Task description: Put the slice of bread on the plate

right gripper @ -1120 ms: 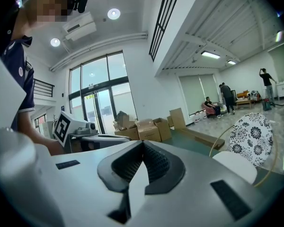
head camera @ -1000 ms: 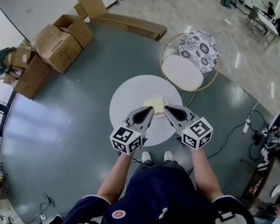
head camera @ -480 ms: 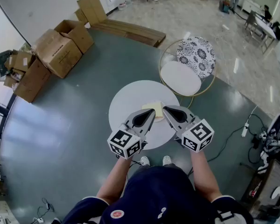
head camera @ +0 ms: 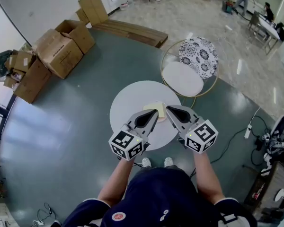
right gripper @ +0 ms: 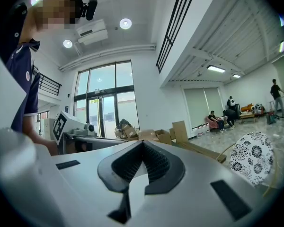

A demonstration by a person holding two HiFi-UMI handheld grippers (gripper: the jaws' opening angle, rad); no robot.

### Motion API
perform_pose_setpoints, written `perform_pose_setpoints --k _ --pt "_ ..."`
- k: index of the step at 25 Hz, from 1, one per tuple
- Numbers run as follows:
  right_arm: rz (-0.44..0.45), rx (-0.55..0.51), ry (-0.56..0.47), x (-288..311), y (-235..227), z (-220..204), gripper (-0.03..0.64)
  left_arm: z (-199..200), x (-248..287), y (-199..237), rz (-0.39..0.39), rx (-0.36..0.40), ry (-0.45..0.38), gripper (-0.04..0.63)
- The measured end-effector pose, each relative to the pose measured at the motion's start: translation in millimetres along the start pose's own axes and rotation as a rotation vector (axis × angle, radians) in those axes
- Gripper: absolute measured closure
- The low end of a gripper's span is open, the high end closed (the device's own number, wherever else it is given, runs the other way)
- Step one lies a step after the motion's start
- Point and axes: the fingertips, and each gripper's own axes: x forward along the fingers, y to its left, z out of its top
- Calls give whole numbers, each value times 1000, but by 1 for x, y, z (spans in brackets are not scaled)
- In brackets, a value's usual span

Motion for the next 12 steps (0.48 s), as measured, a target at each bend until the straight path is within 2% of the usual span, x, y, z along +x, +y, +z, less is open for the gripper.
perform_pose_setpoints --k 12 --pt "-2 -4 -5 -4 0 3 609 3 2 -8 -23 -7 -3 588"
